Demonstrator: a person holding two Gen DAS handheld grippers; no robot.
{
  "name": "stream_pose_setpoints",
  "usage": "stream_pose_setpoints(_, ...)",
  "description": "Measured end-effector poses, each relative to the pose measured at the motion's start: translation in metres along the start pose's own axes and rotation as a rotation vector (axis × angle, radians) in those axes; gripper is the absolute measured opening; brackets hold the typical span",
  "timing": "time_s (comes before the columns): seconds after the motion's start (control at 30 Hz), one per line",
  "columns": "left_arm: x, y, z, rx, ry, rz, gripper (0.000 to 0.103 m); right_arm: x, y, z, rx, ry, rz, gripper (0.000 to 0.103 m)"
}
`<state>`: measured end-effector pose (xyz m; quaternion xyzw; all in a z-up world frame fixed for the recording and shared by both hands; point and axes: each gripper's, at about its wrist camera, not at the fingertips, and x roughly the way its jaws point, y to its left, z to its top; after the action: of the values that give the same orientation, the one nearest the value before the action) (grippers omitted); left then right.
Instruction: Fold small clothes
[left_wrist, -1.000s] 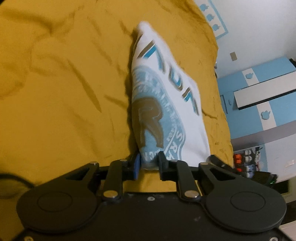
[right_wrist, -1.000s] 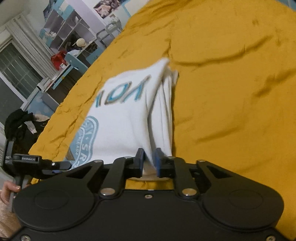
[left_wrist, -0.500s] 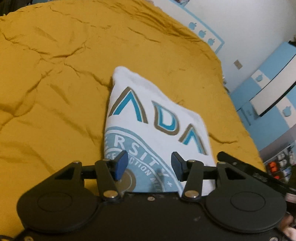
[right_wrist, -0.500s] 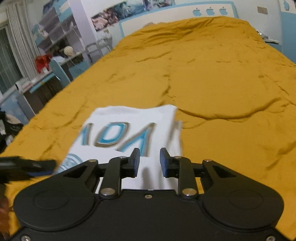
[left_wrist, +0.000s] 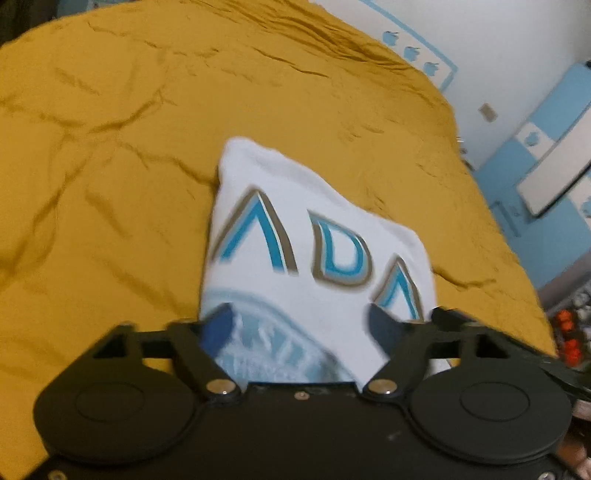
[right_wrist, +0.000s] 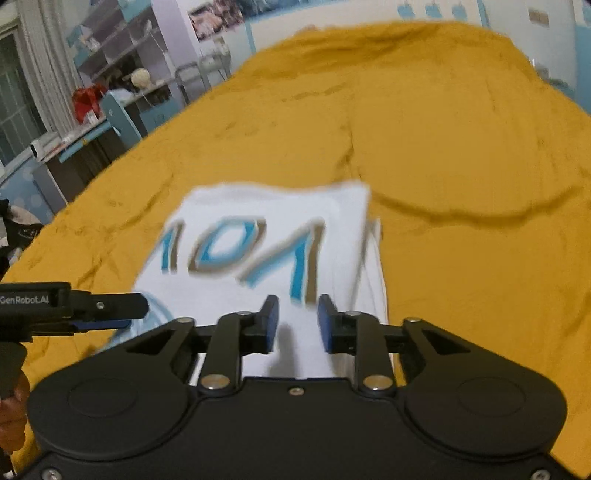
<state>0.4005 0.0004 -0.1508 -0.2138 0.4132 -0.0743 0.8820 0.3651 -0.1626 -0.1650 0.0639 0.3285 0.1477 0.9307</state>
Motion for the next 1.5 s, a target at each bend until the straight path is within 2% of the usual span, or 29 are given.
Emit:
stream_pose_setpoints(0.03,0.005,-0.003,0.007,0.006,-0.011,0.024,0.094,0.002,0.005,0.007,-0.02,-0.026,-0.022,0.049)
stream_pose_setpoints(0.1,0.015,-0.008,0.022,0.012,-0.029,0.07,0.103,0.009,0.012,0.02,-0.055,-0.07,-0.053,0.06)
stream_pose_setpoints(0.13,0.021,-0.01,0.028,0.014,-0.039,0.09,0.103,0.013,0.016,0.026,-0.077,-0.096,-0.067,0.07)
stream_pose_setpoints(0.2,0.034,-0.012,0.038,0.021,-0.043,0.131,0.103,0.024,0.022,0.034,-0.114,-0.132,-0.097,0.085)
stream_pose_setpoints(0.33,0.062,-0.011,0.047,0.018,-0.02,0.19,0.103,0.049,0.03,0.038,-0.203,-0.146,-0.139,0.085)
stream_pose_setpoints(0.43,0.081,-0.003,0.045,0.005,0.017,0.205,0.103,0.068,0.026,0.037,-0.195,-0.09,-0.149,0.085)
stream_pose_setpoints(0.53,0.092,0.007,0.036,-0.017,0.028,0.196,0.103,0.082,0.018,0.031,-0.161,-0.019,-0.16,0.079)
stream_pose_setpoints(0.6,0.095,0.011,0.033,-0.035,0.035,0.182,0.103,0.09,0.011,0.027,-0.137,0.025,-0.161,0.078)
stream_pose_setpoints(0.8,0.091,0.007,0.04,-0.03,0.063,0.185,0.103,0.093,0.013,0.031,-0.133,0.047,-0.167,0.078)
stream_pose_setpoints(0.9,0.068,0.0,0.041,0.0,0.034,0.164,0.103,0.064,0.015,0.033,-0.122,0.015,-0.132,0.078)
stream_pose_setpoints(1.0,0.028,-0.01,0.028,0.064,-0.008,0.151,0.103,0.025,0.021,0.029,-0.114,-0.02,-0.082,0.078)
stream_pose_setpoints(1.1,-0.012,-0.017,0.003,0.125,-0.043,0.138,0.103,-0.012,0.024,0.017,-0.103,-0.034,-0.039,0.078)
stream_pose_setpoints(1.2,-0.036,-0.019,-0.027,0.152,-0.042,0.119,0.103,-0.04,0.026,-0.006,-0.082,-0.032,-0.024,0.078)
stream_pose_setpoints(1.33,-0.035,-0.018,-0.056,0.168,0.01,0.112,0.103,-0.046,0.025,-0.036,-0.078,0.016,-0.046,0.078)
stream_pose_setpoints(1.43,-0.01,-0.009,-0.069,0.131,0.107,0.123,0.103,-0.035,0.017,-0.048,-0.04,0.075,-0.064,0.078)
stream_pose_setpoints(1.5,-0.002,-0.006,-0.075,0.127,0.107,0.125,0.103,-0.029,0.011,-0.055,-0.022,0.08,-0.069,0.078)
